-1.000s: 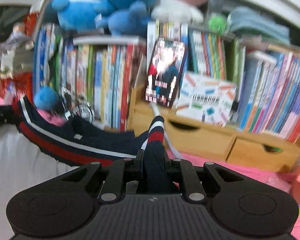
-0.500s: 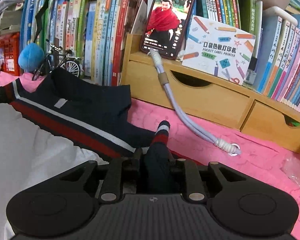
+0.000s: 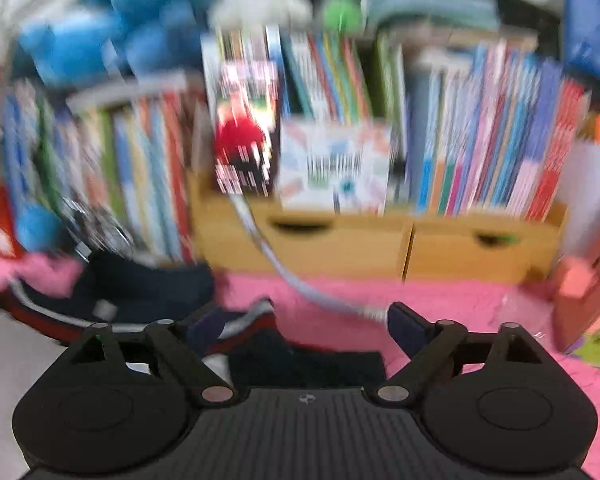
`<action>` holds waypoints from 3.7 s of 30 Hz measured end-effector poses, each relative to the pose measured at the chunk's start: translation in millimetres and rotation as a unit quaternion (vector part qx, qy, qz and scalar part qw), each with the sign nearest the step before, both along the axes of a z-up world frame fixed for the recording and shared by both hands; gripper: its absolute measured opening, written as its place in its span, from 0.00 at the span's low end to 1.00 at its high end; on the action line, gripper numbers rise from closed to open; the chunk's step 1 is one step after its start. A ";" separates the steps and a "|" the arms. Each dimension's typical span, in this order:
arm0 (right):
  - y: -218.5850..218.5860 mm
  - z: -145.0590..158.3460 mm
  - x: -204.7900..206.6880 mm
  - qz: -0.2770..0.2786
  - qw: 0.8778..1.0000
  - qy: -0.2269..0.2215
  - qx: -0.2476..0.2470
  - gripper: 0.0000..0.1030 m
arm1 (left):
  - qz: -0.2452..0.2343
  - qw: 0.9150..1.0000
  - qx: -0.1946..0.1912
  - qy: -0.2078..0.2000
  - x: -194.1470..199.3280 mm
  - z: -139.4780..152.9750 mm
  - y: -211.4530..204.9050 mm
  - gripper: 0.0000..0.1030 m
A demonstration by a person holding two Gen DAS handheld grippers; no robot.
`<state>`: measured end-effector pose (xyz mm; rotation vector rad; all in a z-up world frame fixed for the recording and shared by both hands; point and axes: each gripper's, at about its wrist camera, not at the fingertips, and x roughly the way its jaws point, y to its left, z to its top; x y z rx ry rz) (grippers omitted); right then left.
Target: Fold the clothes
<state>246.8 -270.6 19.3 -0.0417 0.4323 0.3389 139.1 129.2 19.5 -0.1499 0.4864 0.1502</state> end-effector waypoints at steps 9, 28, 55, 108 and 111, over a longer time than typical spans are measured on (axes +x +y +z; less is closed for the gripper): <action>23.8 -17.5 -123.5 0.142 0.989 0.036 0.025 0.88 | -0.098 0.990 0.103 0.018 -88.0 -22.1 -110.5 0.78; 74.1 -69.4 -126.2 0.083 0.987 0.045 -0.129 0.48 | 0.021 0.986 0.142 0.085 -67.0 -62.4 -86.3 0.80; 103.9 -39.5 -67.6 0.118 0.988 0.093 -0.027 0.28 | -0.093 0.986 0.128 0.058 -3.4 -57.2 -115.1 0.56; 154.3 -73.8 -156.0 0.212 0.932 -0.093 -0.280 0.43 | -0.004 0.977 0.195 0.089 -63.9 -58.0 -73.9 0.80; 122.4 -84.9 -152.0 0.198 0.920 -0.127 -0.314 0.48 | -0.022 0.979 0.183 0.087 -64.5 -57.9 -71.8 0.89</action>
